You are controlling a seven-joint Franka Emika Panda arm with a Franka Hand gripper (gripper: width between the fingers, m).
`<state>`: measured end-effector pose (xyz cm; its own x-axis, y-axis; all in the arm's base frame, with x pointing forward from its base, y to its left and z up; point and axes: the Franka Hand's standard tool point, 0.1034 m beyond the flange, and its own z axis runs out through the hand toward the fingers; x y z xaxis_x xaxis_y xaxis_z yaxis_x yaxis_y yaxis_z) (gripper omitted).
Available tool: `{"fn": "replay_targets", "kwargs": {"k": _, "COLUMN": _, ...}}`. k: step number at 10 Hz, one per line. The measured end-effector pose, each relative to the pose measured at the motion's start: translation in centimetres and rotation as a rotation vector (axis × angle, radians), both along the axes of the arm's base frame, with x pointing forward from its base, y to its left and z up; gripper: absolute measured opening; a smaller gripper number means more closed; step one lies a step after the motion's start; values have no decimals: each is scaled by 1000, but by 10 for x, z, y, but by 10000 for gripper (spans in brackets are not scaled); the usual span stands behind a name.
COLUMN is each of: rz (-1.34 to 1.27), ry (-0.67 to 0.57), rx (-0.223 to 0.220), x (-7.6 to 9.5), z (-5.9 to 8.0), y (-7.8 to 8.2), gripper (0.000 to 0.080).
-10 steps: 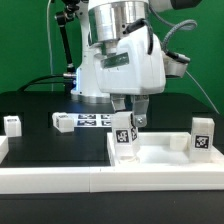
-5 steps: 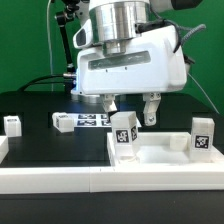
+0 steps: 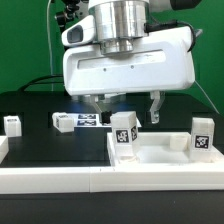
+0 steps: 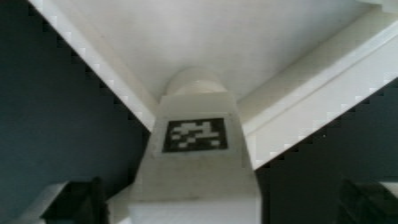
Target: Assemble square table
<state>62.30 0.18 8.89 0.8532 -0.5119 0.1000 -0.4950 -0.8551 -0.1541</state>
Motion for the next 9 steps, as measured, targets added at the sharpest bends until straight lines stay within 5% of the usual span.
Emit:
{"fn": "replay_targets", "kwargs": {"k": 1, "rz": 67, "ry": -4, "rx": -16, "x": 0, "z": 0, "y": -1, "gripper": 528}}
{"fn": "replay_targets", "kwargs": {"k": 2, "rz": 85, "ry": -6, "rx": -20, "x": 0, "z": 0, "y": -2, "gripper": 528}}
{"fn": "replay_targets", "kwargs": {"k": 4, "rz": 84, "ry": -5, "rx": -20, "x": 0, "z": 0, "y": -2, "gripper": 288}}
{"fn": "replay_targets", "kwargs": {"k": 9, "rz": 50, "ry": -3, "rx": -14, "x": 0, "z": 0, "y": -2, "gripper": 290}}
